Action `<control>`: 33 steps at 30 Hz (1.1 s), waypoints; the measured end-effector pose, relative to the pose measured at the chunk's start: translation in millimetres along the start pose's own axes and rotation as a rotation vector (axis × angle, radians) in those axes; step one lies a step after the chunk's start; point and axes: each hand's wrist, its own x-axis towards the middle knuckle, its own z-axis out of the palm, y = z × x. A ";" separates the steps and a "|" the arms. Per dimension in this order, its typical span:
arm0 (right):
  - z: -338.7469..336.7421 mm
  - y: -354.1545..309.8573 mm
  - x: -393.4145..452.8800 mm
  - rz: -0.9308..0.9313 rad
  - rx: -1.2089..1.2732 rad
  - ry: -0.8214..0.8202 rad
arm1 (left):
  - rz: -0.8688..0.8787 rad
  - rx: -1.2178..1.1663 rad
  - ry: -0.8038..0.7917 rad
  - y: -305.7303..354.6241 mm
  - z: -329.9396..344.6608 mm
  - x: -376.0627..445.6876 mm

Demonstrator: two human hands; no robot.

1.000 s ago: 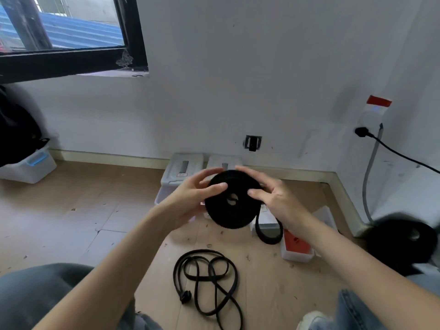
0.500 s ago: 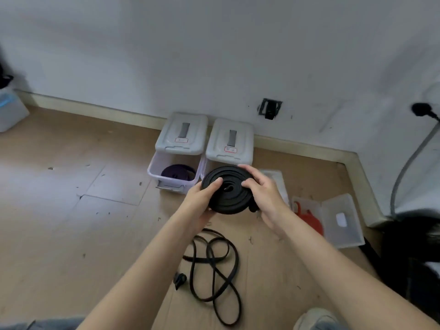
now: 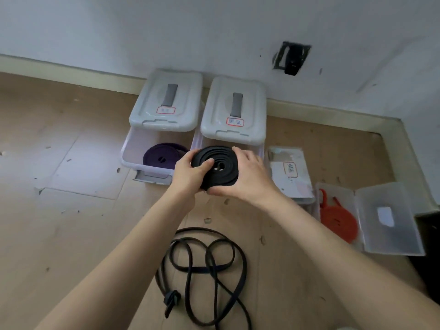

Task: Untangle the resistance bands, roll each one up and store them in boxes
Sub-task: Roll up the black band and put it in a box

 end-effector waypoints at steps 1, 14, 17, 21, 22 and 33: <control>0.6 4.3 4.0 -0.014 0.000 0.038 | 0.006 0.033 -0.014 -2.6 3.0 4.6; 8.5 30.1 88.7 0.250 0.054 -0.120 | 0.699 1.176 -0.110 -50.4 -34.7 27.9; 31.3 39.0 102.9 0.329 -0.023 -0.141 | 0.746 1.175 -0.107 -55.4 -37.3 27.3; 55.6 50.9 126.3 0.379 -0.114 -0.273 | 0.753 1.129 -0.079 -62.4 -36.8 29.6; 60.5 50.5 132.5 0.379 -0.158 -0.328 | 0.764 1.137 -0.070 -64.9 -37.4 30.4; 18.3 22.7 86.4 0.304 -0.104 -0.342 | 0.700 1.138 -0.117 -55.8 -34.9 24.1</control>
